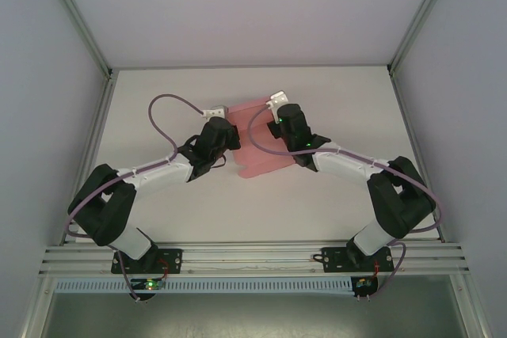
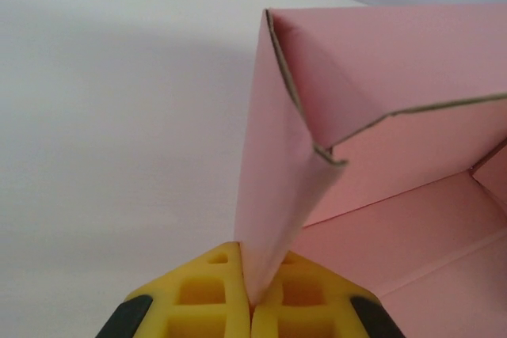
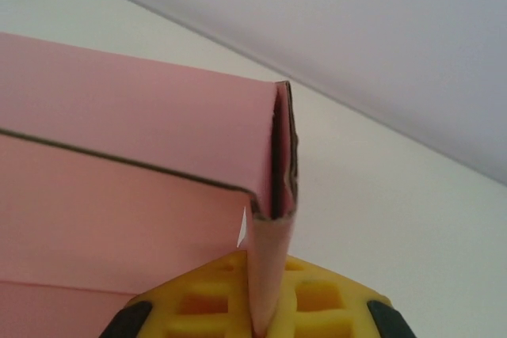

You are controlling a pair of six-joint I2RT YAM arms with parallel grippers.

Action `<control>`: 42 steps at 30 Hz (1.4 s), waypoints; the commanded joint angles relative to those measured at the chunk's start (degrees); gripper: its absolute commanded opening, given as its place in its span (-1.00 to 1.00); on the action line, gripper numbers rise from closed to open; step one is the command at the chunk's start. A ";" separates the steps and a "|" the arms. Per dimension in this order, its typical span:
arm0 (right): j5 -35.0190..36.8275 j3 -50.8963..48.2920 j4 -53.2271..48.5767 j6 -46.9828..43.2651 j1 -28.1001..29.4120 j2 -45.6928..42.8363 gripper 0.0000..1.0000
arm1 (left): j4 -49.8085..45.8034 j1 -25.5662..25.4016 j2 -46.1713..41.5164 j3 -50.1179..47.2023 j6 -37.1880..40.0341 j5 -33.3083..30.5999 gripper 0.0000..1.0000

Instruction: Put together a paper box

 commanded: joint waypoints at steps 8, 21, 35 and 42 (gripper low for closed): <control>-10.15 -3.14 -0.04 2.78 -5.43 -3.14 -0.46 | -3.25 2.46 0.50 -1.10 1.86 -1.03 -1.00; -28.55 -6.29 -0.05 5.40 -6.43 -10.81 0.96 | -3.44 2.42 1.00 -1.01 1.70 -1.32 -1.00; -30.00 -14.52 5.61 11.17 -6.75 -24.32 0.97 | -0.85 2.51 2.34 -0.18 9.20 5.29 -1.00; -22.56 -19.59 2.47 12.16 -8.44 -33.82 0.96 | -11.27 3.79 6.40 9.77 30.02 21.11 -1.00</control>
